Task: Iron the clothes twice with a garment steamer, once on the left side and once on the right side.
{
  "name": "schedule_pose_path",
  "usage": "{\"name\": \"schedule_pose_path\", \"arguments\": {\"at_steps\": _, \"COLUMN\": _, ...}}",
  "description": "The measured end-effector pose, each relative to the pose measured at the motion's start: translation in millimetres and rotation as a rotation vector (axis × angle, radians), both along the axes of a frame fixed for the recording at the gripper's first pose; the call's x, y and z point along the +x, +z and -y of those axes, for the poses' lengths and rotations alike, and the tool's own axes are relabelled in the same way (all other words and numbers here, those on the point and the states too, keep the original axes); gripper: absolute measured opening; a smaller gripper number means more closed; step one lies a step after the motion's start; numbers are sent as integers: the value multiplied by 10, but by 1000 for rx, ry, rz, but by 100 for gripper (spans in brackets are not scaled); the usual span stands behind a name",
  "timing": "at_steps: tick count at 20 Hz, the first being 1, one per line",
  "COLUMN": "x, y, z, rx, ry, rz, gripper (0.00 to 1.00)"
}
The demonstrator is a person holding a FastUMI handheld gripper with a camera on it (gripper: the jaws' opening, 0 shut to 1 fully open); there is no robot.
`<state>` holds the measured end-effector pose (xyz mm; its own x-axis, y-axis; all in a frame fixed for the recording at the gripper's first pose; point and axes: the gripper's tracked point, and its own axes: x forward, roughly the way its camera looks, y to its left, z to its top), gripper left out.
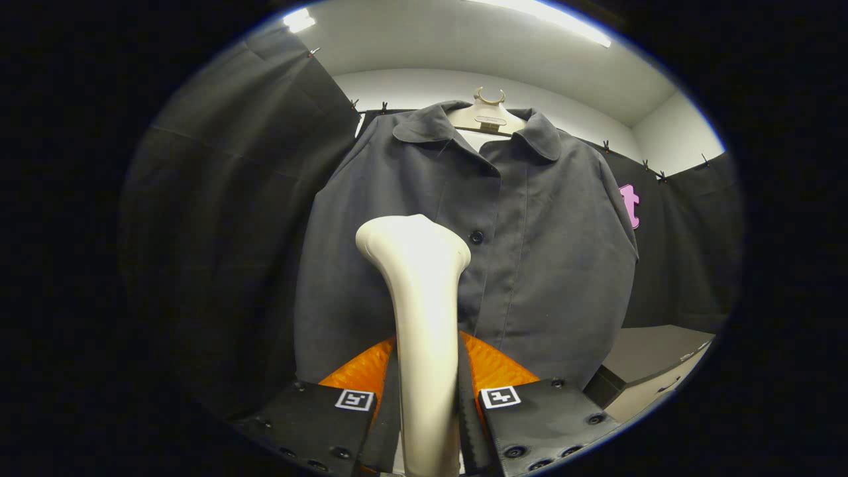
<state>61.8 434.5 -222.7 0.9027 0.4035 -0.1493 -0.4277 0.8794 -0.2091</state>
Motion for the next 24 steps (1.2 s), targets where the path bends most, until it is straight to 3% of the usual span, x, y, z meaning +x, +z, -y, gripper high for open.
{"name": "schedule_pose_path", "arguments": {"at_steps": 18, "x": -332, "y": -826, "z": 308, "rx": -43, "ry": -12, "rz": -154, "gripper": 45}}
{"name": "schedule_pose_path", "arguments": {"at_steps": 24, "x": -329, "y": -833, "z": 309, "rx": -44, "ry": -9, "rz": -162, "gripper": 45}}
